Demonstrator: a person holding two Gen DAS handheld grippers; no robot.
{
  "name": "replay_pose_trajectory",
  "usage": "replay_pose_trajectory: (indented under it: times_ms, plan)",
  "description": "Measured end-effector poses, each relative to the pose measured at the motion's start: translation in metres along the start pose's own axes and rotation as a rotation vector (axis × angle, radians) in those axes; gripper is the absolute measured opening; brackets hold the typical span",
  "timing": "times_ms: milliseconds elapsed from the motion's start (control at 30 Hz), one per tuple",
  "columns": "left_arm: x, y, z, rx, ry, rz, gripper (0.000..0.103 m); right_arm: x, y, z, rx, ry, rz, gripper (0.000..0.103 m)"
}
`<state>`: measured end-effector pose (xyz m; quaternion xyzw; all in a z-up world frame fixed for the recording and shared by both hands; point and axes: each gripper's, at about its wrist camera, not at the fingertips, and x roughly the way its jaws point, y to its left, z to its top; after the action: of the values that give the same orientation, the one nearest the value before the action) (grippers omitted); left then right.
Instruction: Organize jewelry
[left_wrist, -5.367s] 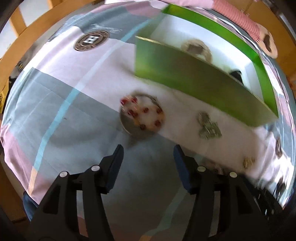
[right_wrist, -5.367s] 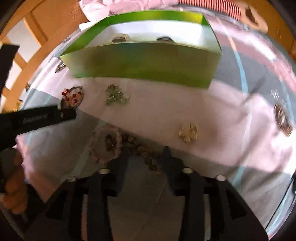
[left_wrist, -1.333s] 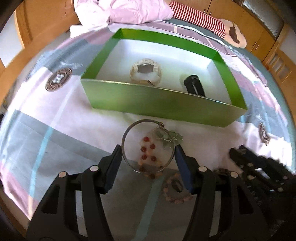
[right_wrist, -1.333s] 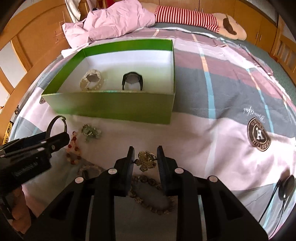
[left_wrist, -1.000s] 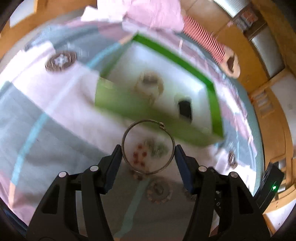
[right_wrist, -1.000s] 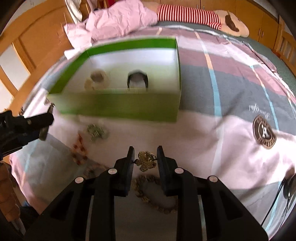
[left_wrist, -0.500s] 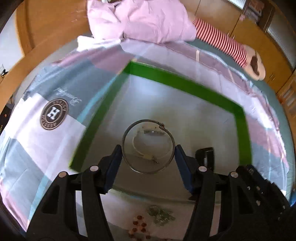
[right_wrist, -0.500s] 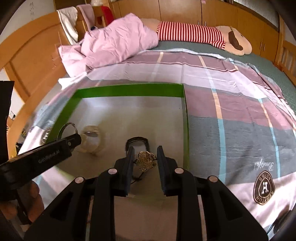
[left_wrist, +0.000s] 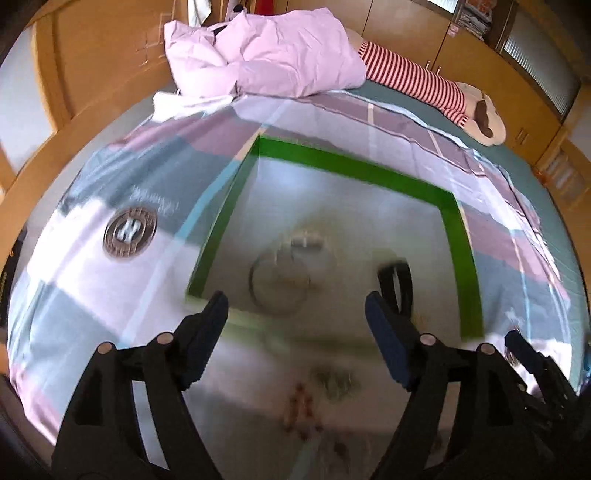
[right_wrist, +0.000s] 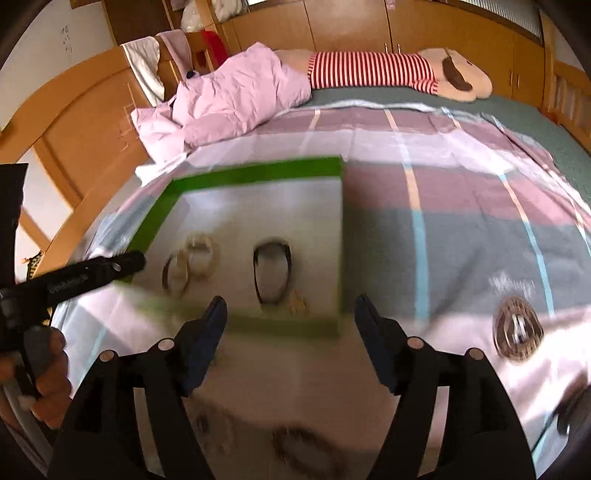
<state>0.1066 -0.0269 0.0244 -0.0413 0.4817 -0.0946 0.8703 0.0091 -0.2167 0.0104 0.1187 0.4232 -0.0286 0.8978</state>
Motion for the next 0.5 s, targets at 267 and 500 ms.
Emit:
replay_pose_trajectory:
  times_ms: [267,500]
  plan:
    - [0.035,0.005,-0.085,-0.019,0.245,0.037,0.053,0.016,-0.013,-0.064,0.026,0.130,-0.057,0.066]
    - [0.047,-0.005,-0.093,0.042,0.258,0.110,0.067,0.018,-0.003,-0.083,-0.003,0.165,-0.099,0.066]
